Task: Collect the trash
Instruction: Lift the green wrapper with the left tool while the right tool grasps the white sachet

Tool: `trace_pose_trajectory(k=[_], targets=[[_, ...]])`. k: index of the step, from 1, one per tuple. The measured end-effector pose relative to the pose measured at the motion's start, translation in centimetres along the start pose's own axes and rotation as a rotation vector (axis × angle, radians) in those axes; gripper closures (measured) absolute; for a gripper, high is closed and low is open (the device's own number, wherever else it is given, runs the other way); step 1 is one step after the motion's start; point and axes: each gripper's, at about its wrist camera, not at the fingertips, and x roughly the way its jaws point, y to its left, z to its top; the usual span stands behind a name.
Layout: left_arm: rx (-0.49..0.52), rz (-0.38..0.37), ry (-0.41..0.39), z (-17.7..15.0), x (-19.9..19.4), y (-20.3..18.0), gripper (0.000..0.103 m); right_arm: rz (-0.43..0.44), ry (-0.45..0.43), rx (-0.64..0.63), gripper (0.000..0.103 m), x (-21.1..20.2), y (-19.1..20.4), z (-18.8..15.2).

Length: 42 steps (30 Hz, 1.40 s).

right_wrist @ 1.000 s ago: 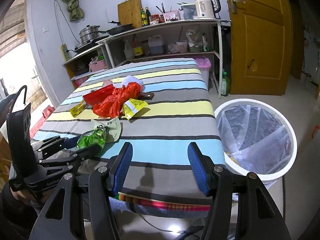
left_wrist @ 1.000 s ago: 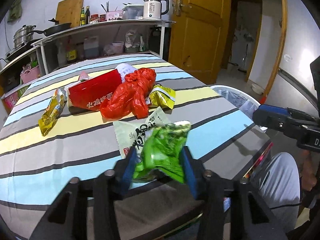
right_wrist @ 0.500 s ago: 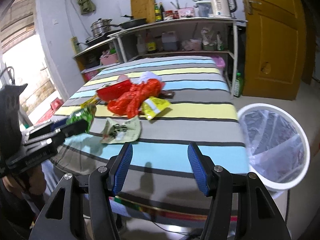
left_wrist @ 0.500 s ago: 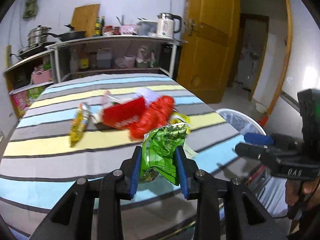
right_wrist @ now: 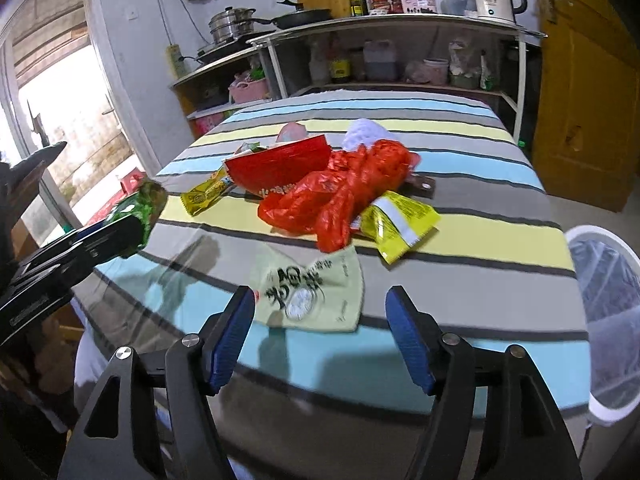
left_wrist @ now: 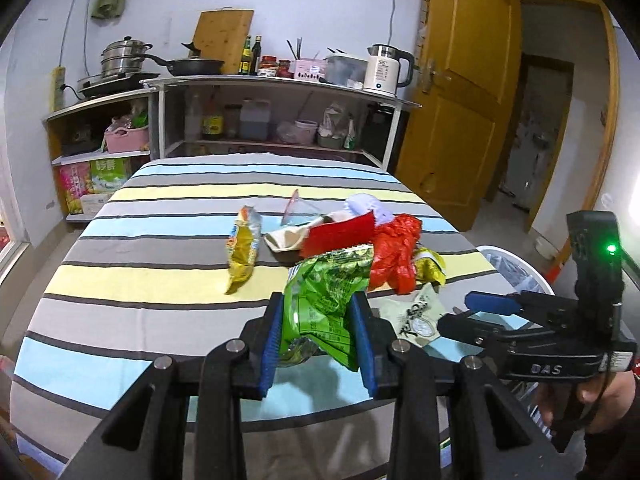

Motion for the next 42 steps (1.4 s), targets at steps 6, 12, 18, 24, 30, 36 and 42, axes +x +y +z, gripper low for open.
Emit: trace_pose_trajectory(k=[6, 12, 18, 24, 30, 36, 42], targets=[[-0.012, -0.004, -0.003, -0.1, 0.0, 0.8, 0.068, -0.009, 0.036, -0.005, 0.033, 2.0, 0.4, 0.8], [-0.03, -0.001, -0.001, -0.2, 0.4, 1.5, 0.068, -0.003, 0.072, -0.04, 0.032, 3.0, 1.5, 1.0], [-0.049, 0.008, -0.007, -0.2, 0.2, 2.3, 0.068, -0.046, 0.096, -0.111, 0.027, 3.8, 2.9, 0.9], [-0.067, 0.014, -0.009, -0.5, 0.1, 3.0, 0.068, -0.105, 0.108, -0.155, 0.025, 4.4, 3.9, 0.9], [-0.075, 0.016, -0.009, -0.6, 0.0, 3.2, 0.068, -0.114, 0.091, -0.15, 0.036, 4.3, 3.8, 0.8], [-0.07, 0.011, -0.008, -0.7, -0.1, 3.2, 0.068, -0.094, 0.073, -0.167, 0.081, 3.8, 4.2, 0.7], [-0.063, 0.008, -0.004, -0.7, -0.1, 2.6, 0.068, -0.051, 0.036, -0.134, 0.096, 2.3, 3.9, 0.3]])
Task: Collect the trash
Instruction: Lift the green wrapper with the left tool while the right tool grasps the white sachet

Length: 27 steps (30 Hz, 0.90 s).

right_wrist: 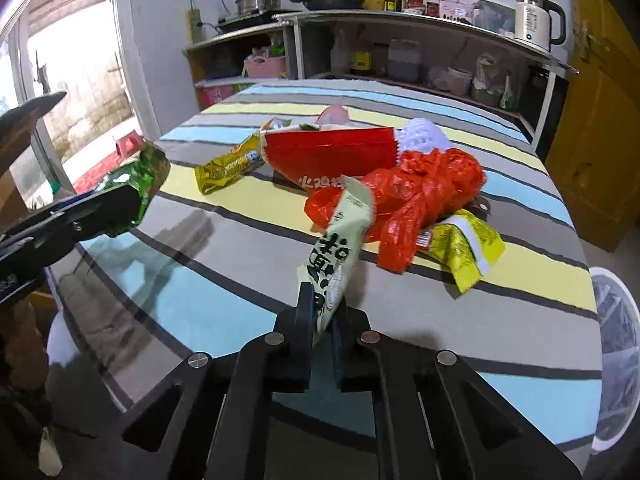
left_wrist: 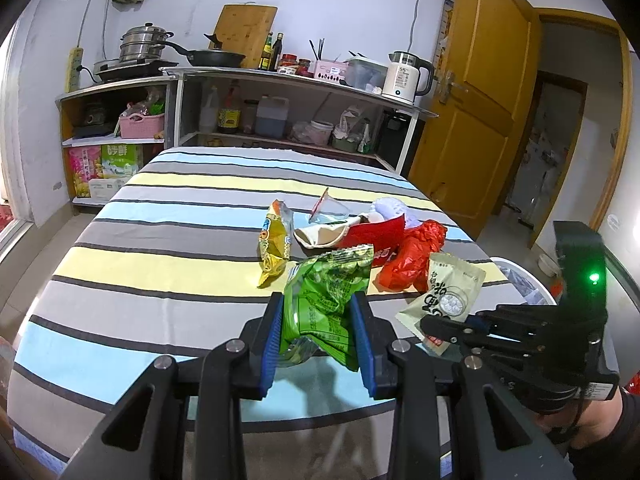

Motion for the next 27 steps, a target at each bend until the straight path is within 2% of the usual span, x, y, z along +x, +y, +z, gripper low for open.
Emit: trace_pose_trajectory(k=[12, 27], targets=[[0.043, -0.055, 0.018, 0.3, 0.7, -3.1, 0.068, -0.001, -0.062, 0.084, 0.096, -4.1, -2.6, -1.2], [0.125, -0.141, 0.039, 1.1, 2.5, -9.9, 0.068, -0.097, -0.14, 0.173, 0.096, -9.1, -7.2, -2.9]])
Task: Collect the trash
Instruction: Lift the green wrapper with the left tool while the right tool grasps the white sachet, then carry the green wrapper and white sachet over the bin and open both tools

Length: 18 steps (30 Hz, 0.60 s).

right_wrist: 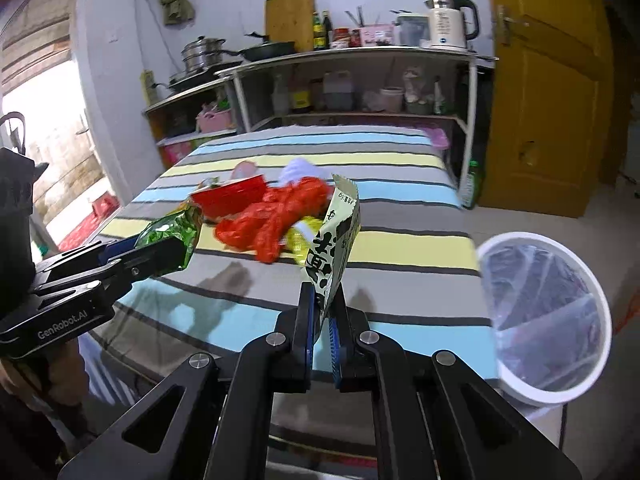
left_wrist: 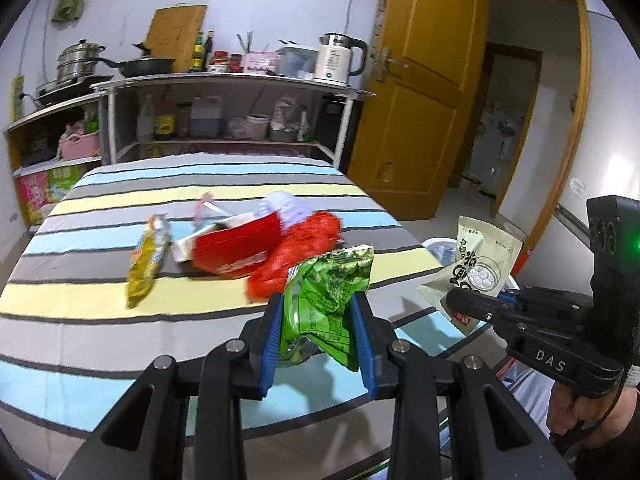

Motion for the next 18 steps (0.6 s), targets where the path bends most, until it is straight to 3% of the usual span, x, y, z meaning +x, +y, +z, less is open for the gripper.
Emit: trace_pose_trajectory(k=[18], targets=[[0.146, -0.149, 0.029, 2.9, 4.7, -10.0, 0.068, -0.161, -0.043, 0.158, 0.096, -3.8, -9.8, -1.3]])
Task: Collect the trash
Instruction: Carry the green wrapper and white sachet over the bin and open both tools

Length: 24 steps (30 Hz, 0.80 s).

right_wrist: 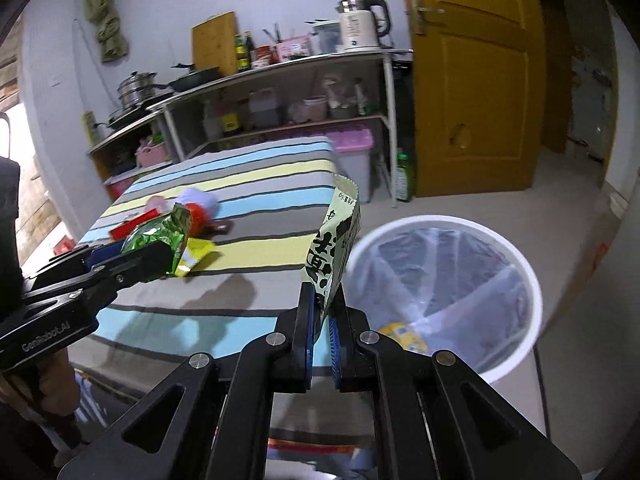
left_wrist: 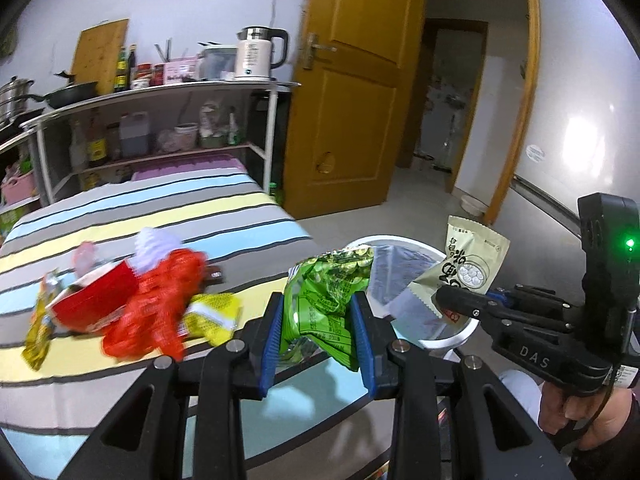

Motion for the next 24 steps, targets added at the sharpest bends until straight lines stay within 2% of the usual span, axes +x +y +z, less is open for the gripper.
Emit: trace_pose_trajectory(k=[13, 24], targets=[[0.034, -0.068, 0.049, 1.8, 5.1, -3.4, 0.068, -0.064, 0.041, 0.076, 0.096, 1.6, -5.4, -0.3], [0.044, -0.126, 0.125, 2.5, 10.3, -5.4, 0.068, -0.093, 0.096, 0.134, 0.095, 3.6, -8.9, -0.8]])
